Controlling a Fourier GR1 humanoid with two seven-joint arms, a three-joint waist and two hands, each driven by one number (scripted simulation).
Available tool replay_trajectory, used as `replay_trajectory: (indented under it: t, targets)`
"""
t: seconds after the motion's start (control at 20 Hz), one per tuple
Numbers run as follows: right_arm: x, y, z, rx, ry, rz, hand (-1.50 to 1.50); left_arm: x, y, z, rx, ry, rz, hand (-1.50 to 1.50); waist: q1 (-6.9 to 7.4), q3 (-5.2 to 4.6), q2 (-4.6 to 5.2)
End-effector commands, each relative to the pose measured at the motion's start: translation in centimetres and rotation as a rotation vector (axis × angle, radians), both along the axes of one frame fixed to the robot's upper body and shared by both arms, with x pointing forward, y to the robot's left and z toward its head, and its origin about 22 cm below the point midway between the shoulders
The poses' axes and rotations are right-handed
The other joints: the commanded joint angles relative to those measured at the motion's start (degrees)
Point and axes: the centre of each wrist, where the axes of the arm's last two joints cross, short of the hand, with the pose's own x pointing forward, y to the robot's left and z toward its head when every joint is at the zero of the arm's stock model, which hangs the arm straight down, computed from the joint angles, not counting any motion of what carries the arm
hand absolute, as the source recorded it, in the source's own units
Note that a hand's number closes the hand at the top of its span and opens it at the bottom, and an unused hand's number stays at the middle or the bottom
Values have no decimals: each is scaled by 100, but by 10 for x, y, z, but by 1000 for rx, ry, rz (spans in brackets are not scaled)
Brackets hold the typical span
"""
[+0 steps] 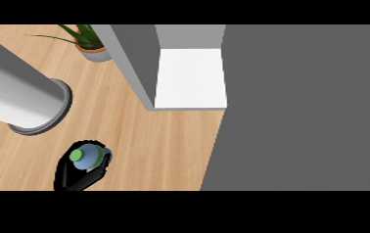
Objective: Pick up the bottled water, place it into the cabinet and close the cabinet
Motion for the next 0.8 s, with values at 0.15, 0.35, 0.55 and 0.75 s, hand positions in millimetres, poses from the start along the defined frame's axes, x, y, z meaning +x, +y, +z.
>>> replay_trajectory:
  t: [0.15, 0.35, 0.55, 0.75]
  targets:
    - [-25, -8, 23, 12, -56, -30, -150, 11, -19, 5, -117, -120, -69, 150, -22, -1, -29]
    - [-21, -10, 23, 3, -66, -27, -150, 7, -46, -2, -98, 29, -106, 150, 12, 6, -14]
    - [-17, -3, 10, -26, -53, -15, -150, 25, -69, 6, -83, 76, -94, 150, 15, 8, -10]
    - [-20, -14, 17, -27, -58, -42, -150, 17, -59, 15, -61, 10, -54, 150, 39, 10, -14]
